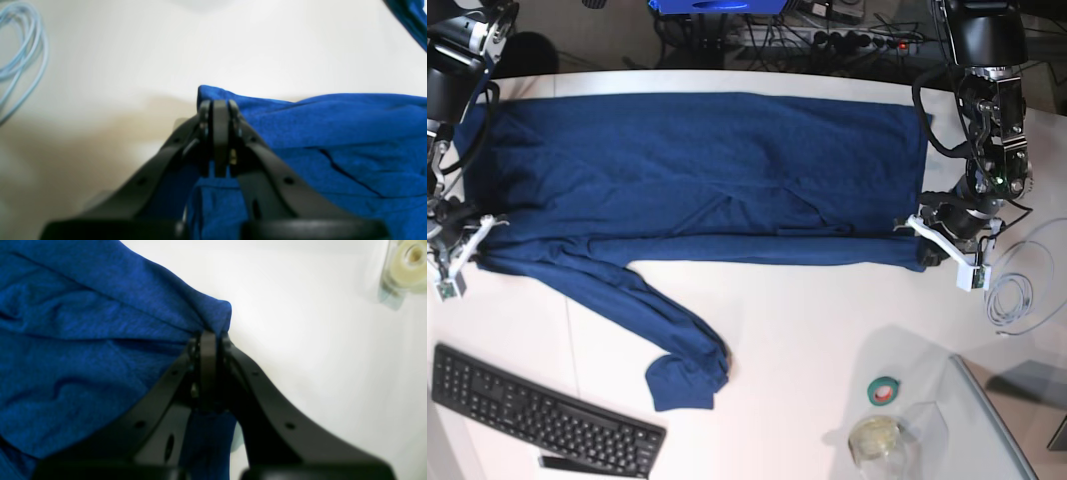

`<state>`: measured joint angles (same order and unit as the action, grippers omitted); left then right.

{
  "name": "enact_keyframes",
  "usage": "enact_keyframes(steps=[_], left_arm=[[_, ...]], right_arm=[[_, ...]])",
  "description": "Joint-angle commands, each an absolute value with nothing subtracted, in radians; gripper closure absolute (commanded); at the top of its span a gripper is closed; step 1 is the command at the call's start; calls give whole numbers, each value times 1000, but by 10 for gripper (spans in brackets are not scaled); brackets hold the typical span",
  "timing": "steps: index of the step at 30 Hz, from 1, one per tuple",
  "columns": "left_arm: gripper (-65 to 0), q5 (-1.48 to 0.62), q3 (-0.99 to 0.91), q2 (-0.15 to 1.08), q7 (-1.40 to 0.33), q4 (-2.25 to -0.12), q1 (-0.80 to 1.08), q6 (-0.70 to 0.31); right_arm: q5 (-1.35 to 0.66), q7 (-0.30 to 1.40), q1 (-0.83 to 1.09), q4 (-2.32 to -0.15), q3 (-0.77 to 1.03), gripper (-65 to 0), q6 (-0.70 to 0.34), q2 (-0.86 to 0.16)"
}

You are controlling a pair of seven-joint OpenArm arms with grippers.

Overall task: Layout the t-shirt on the table in an organized manner, then fold the t-shirt properly
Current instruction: 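Lay the folded edge down and release it with both grippers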

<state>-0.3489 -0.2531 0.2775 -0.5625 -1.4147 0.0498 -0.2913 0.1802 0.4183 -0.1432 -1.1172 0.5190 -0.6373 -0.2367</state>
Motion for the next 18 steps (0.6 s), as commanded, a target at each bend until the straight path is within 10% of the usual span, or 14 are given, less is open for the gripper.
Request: enact_keyframes(steps=[1, 18], left_arm=[[0, -363, -259, 292, -533, -1449, 42, -295], [0, -363, -334, 278, -536, -1557, 94, -298]], right_arm=[[168, 381, -166, -1135, 522, -2, -638, -257], [170, 311, -199, -1084, 512, -2, -638, -260]])
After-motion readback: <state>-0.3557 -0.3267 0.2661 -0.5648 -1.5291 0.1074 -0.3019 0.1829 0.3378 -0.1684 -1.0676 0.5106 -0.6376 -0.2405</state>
